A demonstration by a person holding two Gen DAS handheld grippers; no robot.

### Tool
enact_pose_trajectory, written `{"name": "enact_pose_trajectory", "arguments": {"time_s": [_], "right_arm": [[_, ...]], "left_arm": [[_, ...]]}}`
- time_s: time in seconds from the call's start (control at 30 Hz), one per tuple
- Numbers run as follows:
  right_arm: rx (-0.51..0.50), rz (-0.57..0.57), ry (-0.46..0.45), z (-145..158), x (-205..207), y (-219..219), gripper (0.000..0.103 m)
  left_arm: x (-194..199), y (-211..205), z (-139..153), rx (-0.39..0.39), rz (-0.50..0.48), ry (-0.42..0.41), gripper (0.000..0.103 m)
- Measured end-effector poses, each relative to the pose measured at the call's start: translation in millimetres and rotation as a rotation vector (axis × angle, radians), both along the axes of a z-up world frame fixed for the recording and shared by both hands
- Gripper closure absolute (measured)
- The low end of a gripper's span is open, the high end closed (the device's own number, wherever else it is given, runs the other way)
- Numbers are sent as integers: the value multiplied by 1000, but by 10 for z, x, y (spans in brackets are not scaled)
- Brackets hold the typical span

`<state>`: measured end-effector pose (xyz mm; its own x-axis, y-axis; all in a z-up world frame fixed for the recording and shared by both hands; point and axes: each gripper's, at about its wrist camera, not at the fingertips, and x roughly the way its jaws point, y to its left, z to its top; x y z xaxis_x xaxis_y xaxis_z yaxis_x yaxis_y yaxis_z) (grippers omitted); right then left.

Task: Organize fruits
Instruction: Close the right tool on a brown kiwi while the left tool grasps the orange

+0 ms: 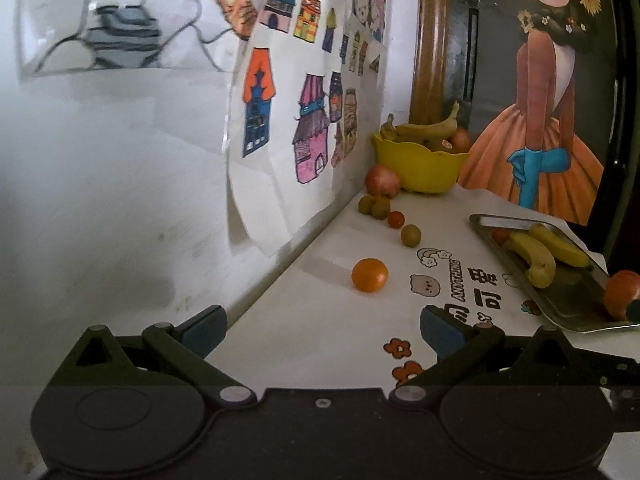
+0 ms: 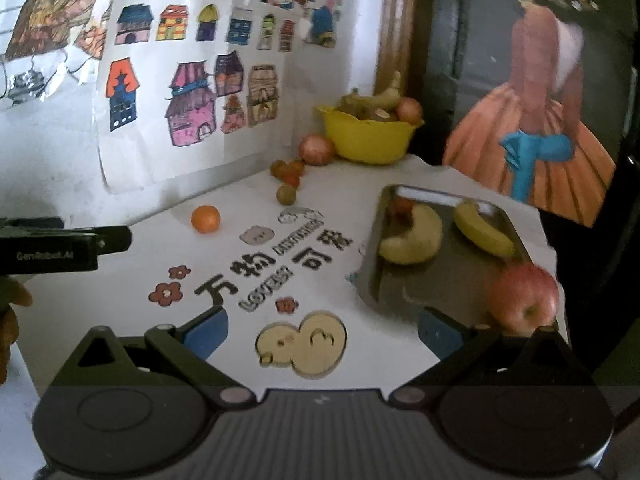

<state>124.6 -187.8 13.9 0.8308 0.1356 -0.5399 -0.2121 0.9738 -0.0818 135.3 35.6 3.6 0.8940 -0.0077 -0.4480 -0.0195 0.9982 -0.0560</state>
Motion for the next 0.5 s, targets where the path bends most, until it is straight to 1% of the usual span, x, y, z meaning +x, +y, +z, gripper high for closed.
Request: {"name": "enact_pose_trajectory", "arguments": {"time_s": [0.1, 0.2, 0.4, 0.5], "right_arm": [[-34, 47, -9, 6, 155, 36, 0], [-47, 65, -26, 40, 339, 44, 0], [-25, 108, -49, 97, 772, 69, 0], [4, 116, -47, 104, 1043, 67, 0]], "left_arm": [[101, -39, -4, 16, -2, 6, 1], [208, -60, -19, 28, 1, 19, 1], [495, -174, -35, 62, 12, 59, 1], [591, -239, -46, 72, 4, 69, 1]]}}
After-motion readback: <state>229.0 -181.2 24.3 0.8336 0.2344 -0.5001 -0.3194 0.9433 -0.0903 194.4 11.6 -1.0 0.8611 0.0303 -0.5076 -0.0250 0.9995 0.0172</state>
